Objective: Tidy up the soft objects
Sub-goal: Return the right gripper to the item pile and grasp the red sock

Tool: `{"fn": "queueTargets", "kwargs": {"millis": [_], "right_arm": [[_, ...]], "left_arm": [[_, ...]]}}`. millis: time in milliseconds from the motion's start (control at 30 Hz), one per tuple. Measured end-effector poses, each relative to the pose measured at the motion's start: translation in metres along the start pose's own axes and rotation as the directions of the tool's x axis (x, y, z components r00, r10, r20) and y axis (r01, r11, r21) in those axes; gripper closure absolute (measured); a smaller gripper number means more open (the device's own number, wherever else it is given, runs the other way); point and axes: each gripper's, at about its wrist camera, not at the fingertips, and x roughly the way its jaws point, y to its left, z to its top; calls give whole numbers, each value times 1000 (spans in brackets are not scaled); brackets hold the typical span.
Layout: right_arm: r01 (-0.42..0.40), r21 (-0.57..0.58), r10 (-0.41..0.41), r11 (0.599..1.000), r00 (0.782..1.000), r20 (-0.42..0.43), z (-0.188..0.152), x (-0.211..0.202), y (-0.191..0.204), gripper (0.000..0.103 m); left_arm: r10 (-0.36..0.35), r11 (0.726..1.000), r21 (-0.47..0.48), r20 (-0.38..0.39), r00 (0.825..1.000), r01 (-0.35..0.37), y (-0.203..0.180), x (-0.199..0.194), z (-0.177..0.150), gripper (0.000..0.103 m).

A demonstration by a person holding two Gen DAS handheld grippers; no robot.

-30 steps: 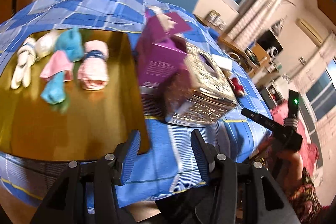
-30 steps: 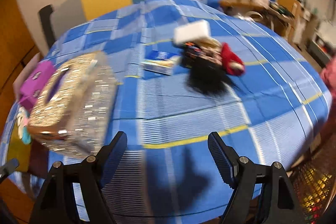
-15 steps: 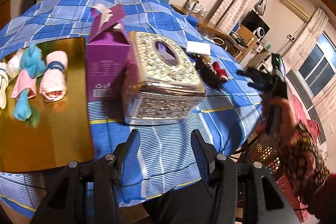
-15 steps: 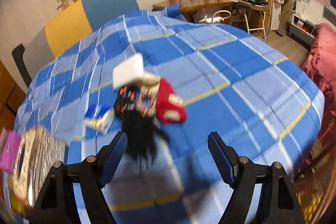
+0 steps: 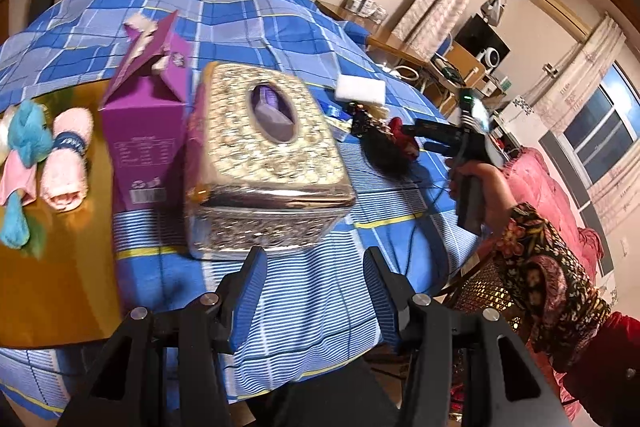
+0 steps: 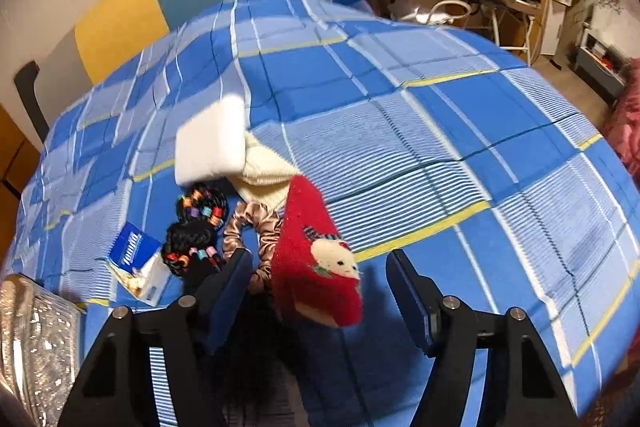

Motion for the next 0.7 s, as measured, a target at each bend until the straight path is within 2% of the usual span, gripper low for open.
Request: {"fn": "queueTargets", "kwargs": {"millis": [167,233,300,467,633,700], "right_arm": [[-11,28,13,1000,997,-82,0,18,-4,45],[-27,59,34,998,993,-110,-1,22,-8,52],[-33,72,41,997,992,-116,-1,21,-11,60],[-29,108,43,994,991,-128,-4,16,-17,66],[88,81,-80,993,992,-101,1,4,-22,67],[101,90,-92,991,991,-101,2,3,-26,67]], "left_arm": [[-16,1000,23,-7,1000,16,-17,8,7,53],[-24,999,29,-10,1000,24,-23,11,10,53],[-43,998,34,-16,999,44,-31,16,15,53],[-74,996,55,-29,997,76,-52,30,32,53],[-85,990,107,-27,996,87,-77,45,53,53],[-98,987,124,-41,994,102,-87,54,63,53]]}}
